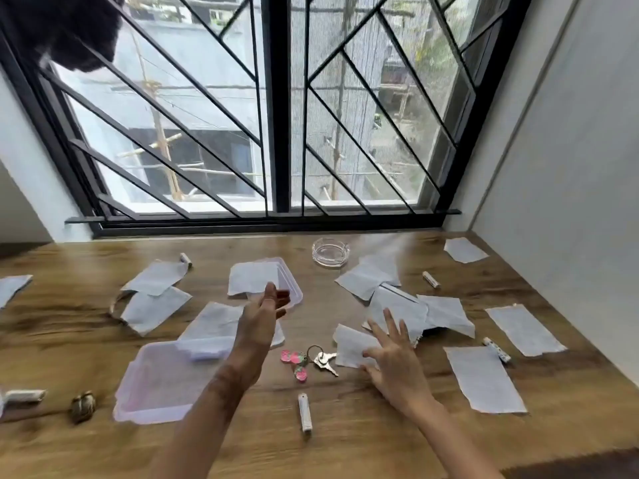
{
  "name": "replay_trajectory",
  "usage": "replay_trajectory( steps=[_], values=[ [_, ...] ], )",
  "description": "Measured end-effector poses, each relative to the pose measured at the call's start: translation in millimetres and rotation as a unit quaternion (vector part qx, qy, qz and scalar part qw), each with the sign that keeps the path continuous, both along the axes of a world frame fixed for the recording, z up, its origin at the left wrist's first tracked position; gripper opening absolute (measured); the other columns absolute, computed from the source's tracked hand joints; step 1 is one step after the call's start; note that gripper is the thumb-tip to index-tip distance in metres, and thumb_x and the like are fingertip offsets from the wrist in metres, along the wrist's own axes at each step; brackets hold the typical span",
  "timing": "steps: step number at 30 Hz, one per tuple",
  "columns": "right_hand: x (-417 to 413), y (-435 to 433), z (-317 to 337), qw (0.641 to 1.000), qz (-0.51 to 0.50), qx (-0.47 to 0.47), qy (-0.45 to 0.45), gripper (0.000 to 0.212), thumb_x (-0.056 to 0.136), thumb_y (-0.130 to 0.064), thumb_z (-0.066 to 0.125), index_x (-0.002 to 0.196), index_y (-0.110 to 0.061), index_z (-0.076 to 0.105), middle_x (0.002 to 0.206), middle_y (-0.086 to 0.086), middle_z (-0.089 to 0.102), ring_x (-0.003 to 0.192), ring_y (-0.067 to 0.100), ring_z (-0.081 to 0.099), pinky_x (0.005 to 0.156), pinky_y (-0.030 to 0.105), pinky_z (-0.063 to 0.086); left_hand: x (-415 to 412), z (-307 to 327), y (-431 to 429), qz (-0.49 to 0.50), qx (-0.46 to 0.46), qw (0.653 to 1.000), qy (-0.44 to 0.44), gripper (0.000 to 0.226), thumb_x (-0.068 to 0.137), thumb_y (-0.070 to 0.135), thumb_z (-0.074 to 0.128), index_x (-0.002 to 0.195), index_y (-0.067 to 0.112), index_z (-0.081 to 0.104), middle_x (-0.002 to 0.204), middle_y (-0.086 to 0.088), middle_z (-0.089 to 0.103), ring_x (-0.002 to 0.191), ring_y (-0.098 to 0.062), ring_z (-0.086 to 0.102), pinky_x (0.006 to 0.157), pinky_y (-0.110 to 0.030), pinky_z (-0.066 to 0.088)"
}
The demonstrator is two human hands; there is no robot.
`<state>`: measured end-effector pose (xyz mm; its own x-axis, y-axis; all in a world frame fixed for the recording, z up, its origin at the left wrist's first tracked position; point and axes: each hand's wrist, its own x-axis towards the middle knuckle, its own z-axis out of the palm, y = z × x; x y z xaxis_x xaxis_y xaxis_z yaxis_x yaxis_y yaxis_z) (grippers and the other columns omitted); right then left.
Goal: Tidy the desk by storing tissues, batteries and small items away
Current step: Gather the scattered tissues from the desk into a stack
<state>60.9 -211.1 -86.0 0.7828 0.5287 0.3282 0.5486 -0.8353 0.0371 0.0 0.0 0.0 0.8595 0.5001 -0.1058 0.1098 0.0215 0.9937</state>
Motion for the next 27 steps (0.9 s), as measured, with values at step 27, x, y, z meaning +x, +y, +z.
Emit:
replay_trajectory(
  steps=[27],
  values=[
    [-22.2,60.2,73.6,0.809,-0.085,0.497,0.302,0.009,0.086,-0.024,0.063,0.081,-0.02,0.069,0.075,-0.007,0.071,0.073,-0.002,0.064,0.068,0.012,0.049,31.3,-22.4,-31.4,-0.155,-0.349,0.914,0.135,0.025,0.093,0.03,0.046,0.091,0.01,0.06,0.096,-0.005,0.066,0.087,-0.018,0.062,0.086,-0.029,0.045]
  ],
)
